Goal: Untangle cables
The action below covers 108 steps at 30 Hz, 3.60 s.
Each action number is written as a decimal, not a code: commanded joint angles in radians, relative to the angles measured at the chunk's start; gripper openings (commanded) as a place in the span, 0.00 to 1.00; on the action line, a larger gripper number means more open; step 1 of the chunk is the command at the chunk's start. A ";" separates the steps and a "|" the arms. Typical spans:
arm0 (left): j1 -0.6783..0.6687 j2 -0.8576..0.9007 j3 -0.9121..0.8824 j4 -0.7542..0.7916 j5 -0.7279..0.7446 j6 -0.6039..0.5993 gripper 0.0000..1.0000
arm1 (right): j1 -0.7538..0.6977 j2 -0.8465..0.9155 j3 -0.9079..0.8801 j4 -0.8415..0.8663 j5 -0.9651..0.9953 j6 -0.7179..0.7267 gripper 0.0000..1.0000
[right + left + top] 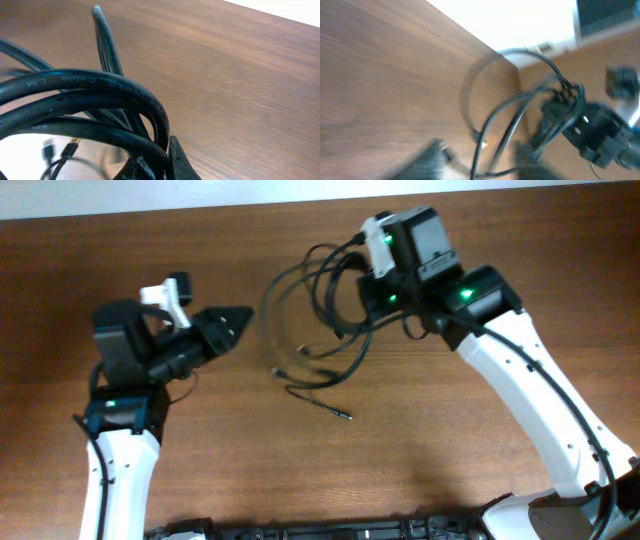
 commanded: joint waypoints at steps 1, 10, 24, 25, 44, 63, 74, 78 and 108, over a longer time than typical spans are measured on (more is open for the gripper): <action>0.011 -0.020 0.008 -0.001 -0.050 0.013 0.99 | -0.015 -0.005 -0.003 0.007 0.032 0.023 0.04; -0.014 -0.020 0.008 0.143 0.222 0.190 0.99 | -0.015 -0.005 -0.003 0.012 -0.151 0.023 0.04; -0.267 -0.020 0.008 0.222 0.139 0.222 0.99 | 0.000 -0.005 -0.003 0.068 -0.512 0.031 0.04; -0.273 -0.020 0.008 0.222 0.139 0.222 0.99 | 0.010 -0.005 -0.003 0.069 -0.511 0.031 0.04; -0.294 -0.019 0.008 0.221 0.124 0.204 0.00 | 0.064 -0.005 -0.003 0.046 -0.457 0.030 0.04; -0.235 -0.019 0.008 0.180 0.083 0.128 0.00 | 0.029 -0.007 -0.002 0.024 -0.409 -0.019 0.69; -0.235 -0.019 0.008 0.177 0.091 0.123 0.00 | 0.031 -0.007 -0.002 0.028 -0.515 -0.080 0.61; -0.235 -0.019 0.008 0.222 0.144 0.074 0.00 | 0.032 -0.006 -0.003 0.027 -0.520 -0.080 0.55; -0.137 -0.019 0.008 0.057 -0.027 -0.001 0.00 | 0.031 -0.006 -0.003 0.011 -0.537 -0.102 0.04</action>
